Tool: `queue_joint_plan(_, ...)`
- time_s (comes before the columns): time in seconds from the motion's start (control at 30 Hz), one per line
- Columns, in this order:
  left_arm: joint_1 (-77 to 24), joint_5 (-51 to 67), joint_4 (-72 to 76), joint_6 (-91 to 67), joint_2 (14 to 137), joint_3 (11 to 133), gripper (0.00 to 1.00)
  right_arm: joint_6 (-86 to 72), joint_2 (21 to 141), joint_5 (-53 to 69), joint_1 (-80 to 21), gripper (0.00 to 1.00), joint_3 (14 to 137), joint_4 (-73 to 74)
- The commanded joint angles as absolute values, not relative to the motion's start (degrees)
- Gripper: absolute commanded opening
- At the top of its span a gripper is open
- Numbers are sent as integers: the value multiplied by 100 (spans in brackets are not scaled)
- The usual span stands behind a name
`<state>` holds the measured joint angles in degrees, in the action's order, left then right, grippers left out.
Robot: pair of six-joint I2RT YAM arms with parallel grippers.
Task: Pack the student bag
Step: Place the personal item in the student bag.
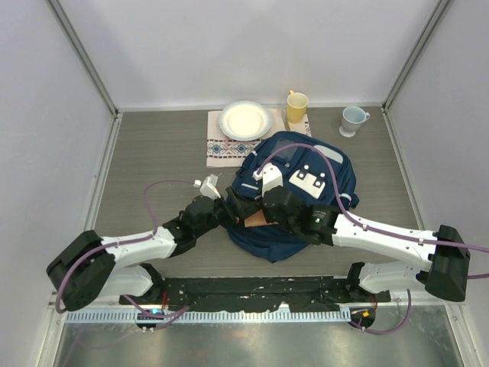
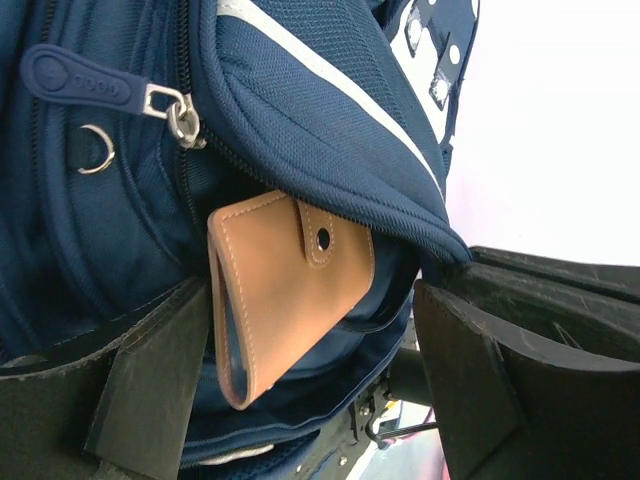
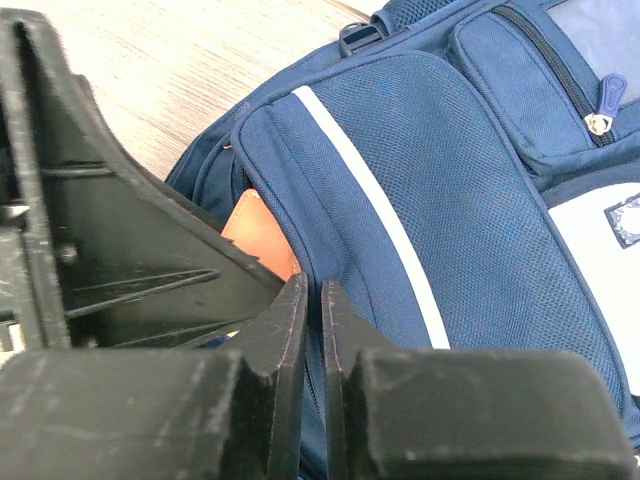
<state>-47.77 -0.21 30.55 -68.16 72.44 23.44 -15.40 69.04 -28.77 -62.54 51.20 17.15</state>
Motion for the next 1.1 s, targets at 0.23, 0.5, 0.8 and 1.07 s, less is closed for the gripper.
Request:
queue_joint_plan(0.23, -4808, -221, 1537, -6302, 6389, 2347, 85, -1644, 6838, -2962, -6188, 1, 5414, 1169)
queue_joint_plan(0.5, -4957, 483, 2267, -6390, 7180, 2539, 56, -1661, 6759, -2979, -6179, 1, 5362, 1160)
queue_joint_plan(0.8, -5010, 168, 2785, -6504, 7084, 2522, 5, -1723, 6724, -2910, -6179, 1, 5309, 1143)
queue_joint_plan(1.07, -5010, -404, 3875, -6609, 7839, 2830, 0, -1845, 6689, -2769, -6179, 1, 5247, 1090)
